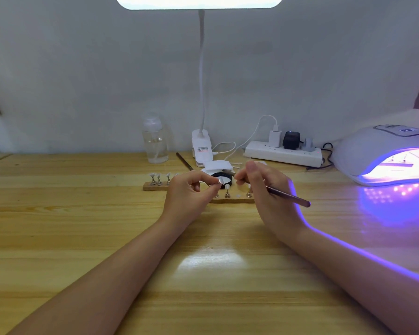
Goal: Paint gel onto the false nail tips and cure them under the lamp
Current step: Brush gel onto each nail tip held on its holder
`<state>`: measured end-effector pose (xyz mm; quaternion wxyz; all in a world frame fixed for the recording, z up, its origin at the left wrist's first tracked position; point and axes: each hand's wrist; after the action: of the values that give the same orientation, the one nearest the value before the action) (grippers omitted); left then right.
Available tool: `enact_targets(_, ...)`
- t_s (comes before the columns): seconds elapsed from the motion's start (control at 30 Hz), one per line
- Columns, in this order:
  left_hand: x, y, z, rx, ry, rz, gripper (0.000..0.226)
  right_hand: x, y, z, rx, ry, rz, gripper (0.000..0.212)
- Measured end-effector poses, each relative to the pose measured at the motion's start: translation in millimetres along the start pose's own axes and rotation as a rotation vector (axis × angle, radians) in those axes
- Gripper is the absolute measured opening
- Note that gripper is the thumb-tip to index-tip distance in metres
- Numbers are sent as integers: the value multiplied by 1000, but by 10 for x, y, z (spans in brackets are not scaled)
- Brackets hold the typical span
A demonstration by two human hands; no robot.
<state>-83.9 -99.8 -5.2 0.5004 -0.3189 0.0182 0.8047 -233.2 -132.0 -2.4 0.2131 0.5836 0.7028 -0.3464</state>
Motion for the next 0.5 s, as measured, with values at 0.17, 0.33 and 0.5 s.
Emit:
enact_targets(0.17, -1, 3, 2, -12, -15, 4, 19, 15, 6, -9, -142, 89, 35, 45)
enact_targets(0.33, -9, 11, -11, -7, -17, 9, 22, 5, -4, 0, 41, -4, 0, 33)
enact_targets(0.5, -9, 13, -21, -4, -16, 22, 25, 47, 16, 7, -166, 78, 23, 42)
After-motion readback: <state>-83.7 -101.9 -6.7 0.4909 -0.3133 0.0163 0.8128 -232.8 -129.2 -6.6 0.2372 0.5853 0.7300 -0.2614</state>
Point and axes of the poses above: each hand's wrist, its own x-axis away from the middle knuckle, its own y-axis out of the palm, z = x × y
